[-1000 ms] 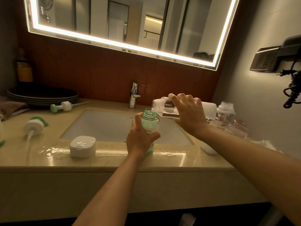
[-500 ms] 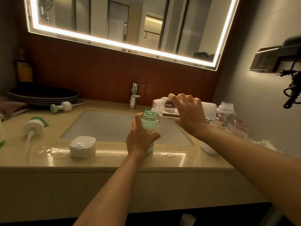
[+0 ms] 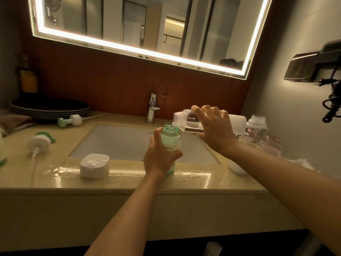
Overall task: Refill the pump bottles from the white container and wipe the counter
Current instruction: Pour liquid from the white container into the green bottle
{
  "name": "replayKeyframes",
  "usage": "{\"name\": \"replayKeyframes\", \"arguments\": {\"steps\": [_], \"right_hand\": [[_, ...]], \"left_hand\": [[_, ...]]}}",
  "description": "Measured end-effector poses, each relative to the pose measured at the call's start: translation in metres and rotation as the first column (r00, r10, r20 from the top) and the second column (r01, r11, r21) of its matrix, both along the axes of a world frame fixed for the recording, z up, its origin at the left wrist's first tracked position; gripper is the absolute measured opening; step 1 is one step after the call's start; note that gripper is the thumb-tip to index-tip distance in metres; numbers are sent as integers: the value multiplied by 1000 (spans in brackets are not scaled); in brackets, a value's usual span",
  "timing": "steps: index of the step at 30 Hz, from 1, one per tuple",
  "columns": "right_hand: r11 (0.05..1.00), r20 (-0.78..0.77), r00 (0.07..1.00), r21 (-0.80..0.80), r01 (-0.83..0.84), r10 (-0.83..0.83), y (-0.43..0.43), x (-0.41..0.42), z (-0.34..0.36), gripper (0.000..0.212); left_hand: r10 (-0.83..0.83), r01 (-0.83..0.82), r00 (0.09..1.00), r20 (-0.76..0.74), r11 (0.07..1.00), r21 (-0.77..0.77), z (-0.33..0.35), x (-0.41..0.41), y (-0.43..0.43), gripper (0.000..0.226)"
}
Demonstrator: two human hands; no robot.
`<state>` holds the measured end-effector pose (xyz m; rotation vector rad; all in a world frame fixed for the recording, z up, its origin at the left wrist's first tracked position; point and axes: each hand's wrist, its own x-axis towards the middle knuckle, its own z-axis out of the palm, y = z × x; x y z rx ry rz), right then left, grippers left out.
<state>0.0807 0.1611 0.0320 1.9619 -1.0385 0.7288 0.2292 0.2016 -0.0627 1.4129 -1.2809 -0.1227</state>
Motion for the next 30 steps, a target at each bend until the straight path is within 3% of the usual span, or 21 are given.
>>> {"name": "replayKeyframes", "arguments": {"steps": [30], "right_hand": [[1000, -10, 1000, 11, 15, -15, -2, 0, -1, 71]], "left_hand": [[13, -13, 1000, 10, 1000, 8, 0, -1, 2, 85]]}}
